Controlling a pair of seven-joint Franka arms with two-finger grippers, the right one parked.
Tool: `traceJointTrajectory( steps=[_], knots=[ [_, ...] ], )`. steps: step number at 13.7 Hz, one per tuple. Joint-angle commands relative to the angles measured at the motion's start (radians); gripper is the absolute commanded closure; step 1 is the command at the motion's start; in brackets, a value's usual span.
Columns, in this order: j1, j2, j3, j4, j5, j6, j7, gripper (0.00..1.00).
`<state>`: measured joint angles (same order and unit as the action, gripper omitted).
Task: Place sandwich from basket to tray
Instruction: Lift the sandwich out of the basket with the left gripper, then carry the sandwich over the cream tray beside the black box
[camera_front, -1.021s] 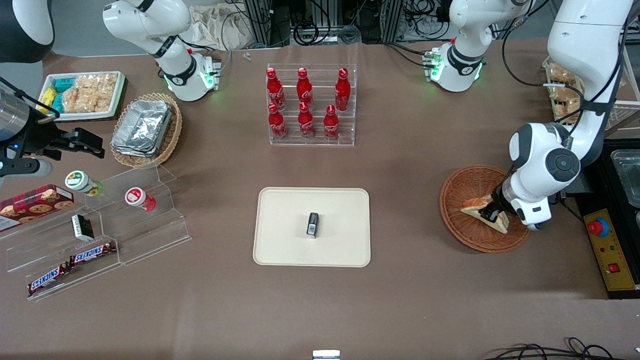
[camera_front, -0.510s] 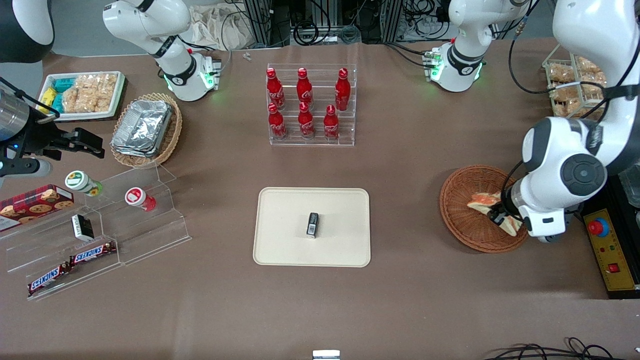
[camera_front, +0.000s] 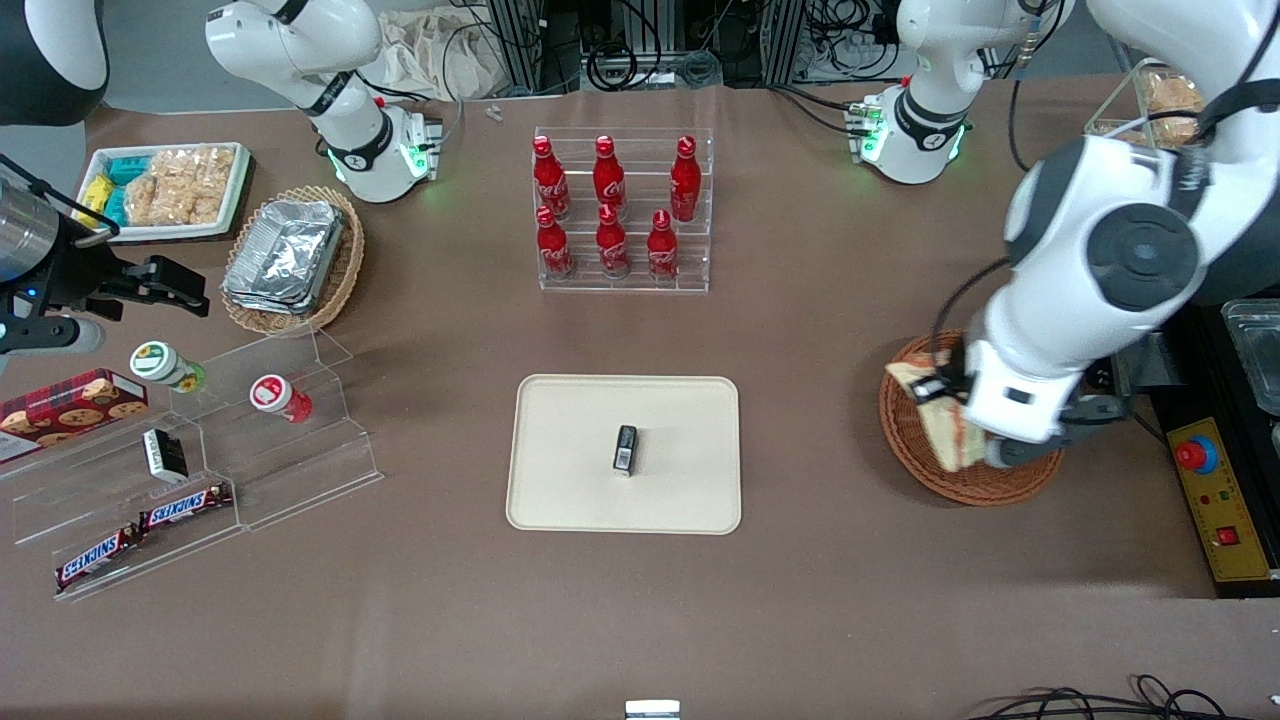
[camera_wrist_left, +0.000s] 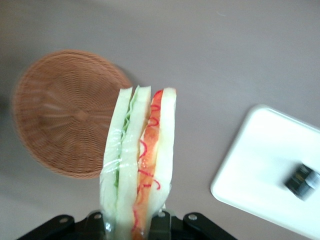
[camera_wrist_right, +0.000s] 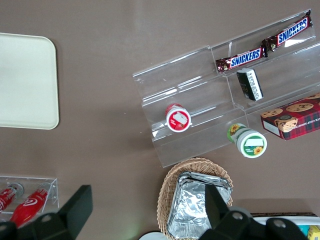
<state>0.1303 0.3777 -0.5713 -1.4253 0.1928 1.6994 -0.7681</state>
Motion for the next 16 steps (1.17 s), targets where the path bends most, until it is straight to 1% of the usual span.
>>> traceJointTrajectory(
  steps=[1,2,3,4,5,6,8,9,11,12,13,15,16],
  knots=[
    [-0.072,0.209,-0.064,0.194,0.013,-0.012,0.035,1.00],
    [-0.128,0.263,-0.058,0.242,0.017,-0.009,0.036,1.00],
    [-0.176,0.314,-0.053,0.273,0.043,-0.006,0.042,1.00],
    [-0.219,0.360,-0.053,0.281,0.112,0.018,0.047,1.00],
    [-0.248,0.395,-0.053,0.281,0.160,0.069,0.044,1.00],
    [-0.265,0.435,-0.052,0.281,0.172,0.121,0.044,1.00],
    [-0.282,0.516,-0.053,0.284,0.174,0.265,0.038,1.00],
    [-0.302,0.545,-0.052,0.290,0.177,0.307,0.033,1.00],
    [-0.343,0.575,0.006,0.302,0.175,0.319,0.035,1.00],
    [-0.372,0.584,0.040,0.304,0.175,0.322,0.035,0.93],
    [-0.397,0.596,0.071,0.305,0.175,0.328,0.033,0.90],
    [-0.402,0.599,0.085,0.302,0.169,0.344,0.030,0.88],
    [-0.403,0.599,0.085,0.302,0.169,0.344,0.021,0.76]
  ],
)
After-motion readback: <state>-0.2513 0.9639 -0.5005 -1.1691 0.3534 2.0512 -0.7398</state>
